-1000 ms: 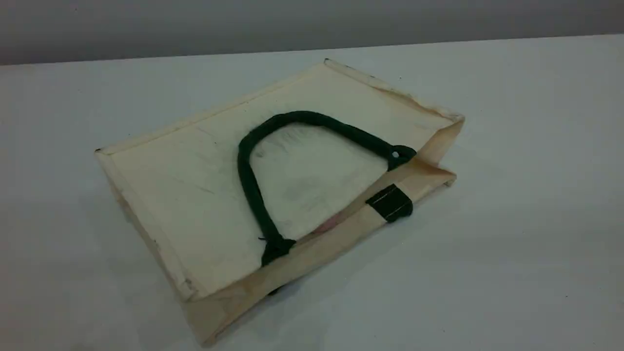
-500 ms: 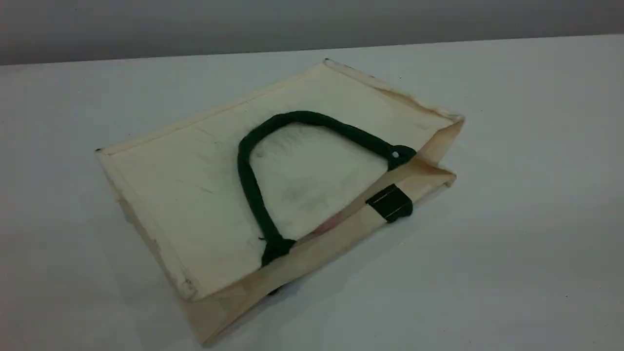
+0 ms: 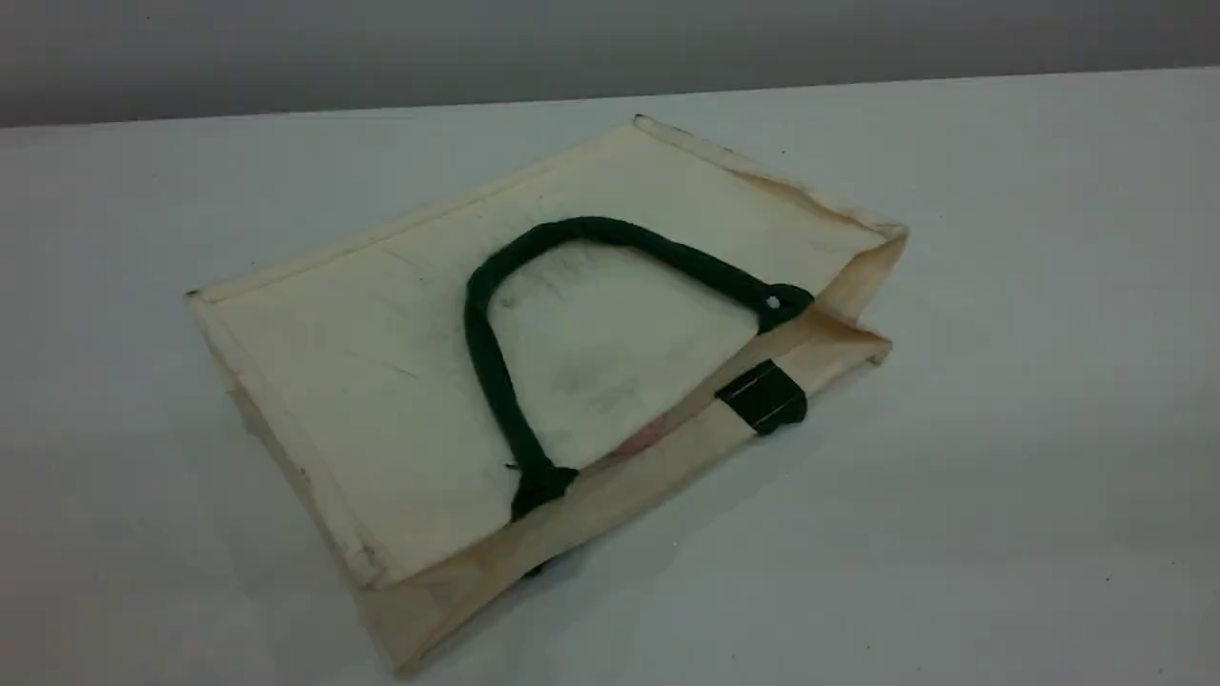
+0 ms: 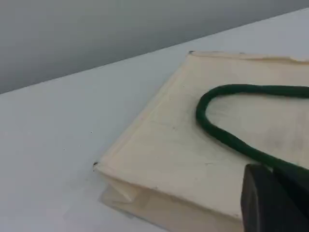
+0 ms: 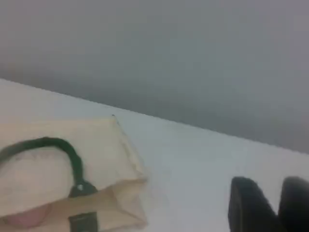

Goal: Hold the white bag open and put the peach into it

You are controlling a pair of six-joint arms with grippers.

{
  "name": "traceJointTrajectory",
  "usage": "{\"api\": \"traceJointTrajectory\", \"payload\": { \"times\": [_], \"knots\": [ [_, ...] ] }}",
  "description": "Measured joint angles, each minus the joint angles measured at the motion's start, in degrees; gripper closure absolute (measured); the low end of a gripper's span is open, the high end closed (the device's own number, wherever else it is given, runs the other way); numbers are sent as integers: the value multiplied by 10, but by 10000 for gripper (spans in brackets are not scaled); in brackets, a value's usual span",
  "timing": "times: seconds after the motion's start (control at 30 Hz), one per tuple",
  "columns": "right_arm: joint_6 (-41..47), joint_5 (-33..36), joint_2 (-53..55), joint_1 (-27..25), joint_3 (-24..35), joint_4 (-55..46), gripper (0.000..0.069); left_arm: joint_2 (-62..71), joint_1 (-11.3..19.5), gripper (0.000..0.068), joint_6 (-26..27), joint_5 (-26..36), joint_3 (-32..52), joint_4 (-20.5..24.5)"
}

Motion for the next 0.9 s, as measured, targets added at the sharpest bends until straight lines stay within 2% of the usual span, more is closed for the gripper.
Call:
{"api": "traceJointTrajectory", "payload": {
  "times": [0.57,0.9],
  "knots": [
    [0,3,0,0,0,21,533,0,0,591,0,0,0,0],
    [-32,2,0,0,0,2,519,0,0,580,0,-1,0,1]
  ]
}}
